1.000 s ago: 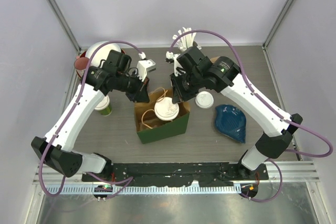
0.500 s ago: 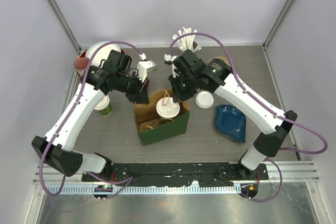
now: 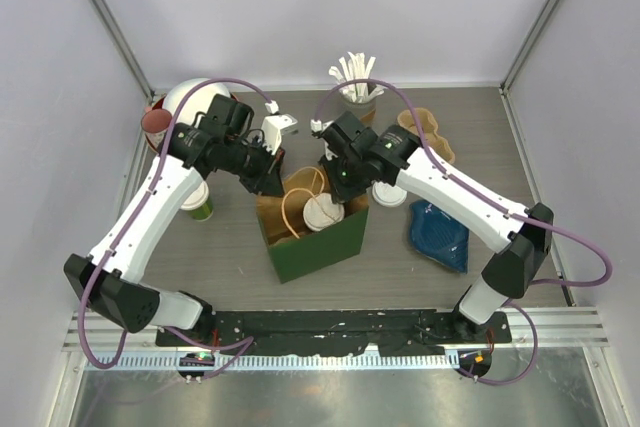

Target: Pack the takeout coffee

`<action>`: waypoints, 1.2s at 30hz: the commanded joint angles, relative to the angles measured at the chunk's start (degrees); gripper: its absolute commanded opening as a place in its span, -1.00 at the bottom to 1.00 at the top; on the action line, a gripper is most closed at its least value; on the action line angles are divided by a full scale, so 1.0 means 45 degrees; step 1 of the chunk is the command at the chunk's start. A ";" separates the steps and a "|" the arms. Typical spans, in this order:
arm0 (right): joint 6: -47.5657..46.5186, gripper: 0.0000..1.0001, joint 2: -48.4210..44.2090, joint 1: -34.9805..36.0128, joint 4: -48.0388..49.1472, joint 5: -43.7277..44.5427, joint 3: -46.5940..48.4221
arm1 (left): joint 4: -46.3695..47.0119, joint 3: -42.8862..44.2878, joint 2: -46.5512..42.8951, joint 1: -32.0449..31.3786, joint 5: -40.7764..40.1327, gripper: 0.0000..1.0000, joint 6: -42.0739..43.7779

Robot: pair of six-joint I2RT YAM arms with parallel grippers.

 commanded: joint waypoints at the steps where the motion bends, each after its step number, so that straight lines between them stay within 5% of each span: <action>1: 0.0004 -0.98 -0.0619 -0.0008 0.1018 0.0131 -0.0702 | 0.0209 0.0325 0.0173 -0.0048 -0.0312 -1.00 -0.0407; 36: -0.0035 -0.98 0.0181 0.0226 0.2015 -0.0183 -0.2598 | 0.0912 -0.0240 -0.0256 -0.0048 -0.0879 -1.00 -0.0544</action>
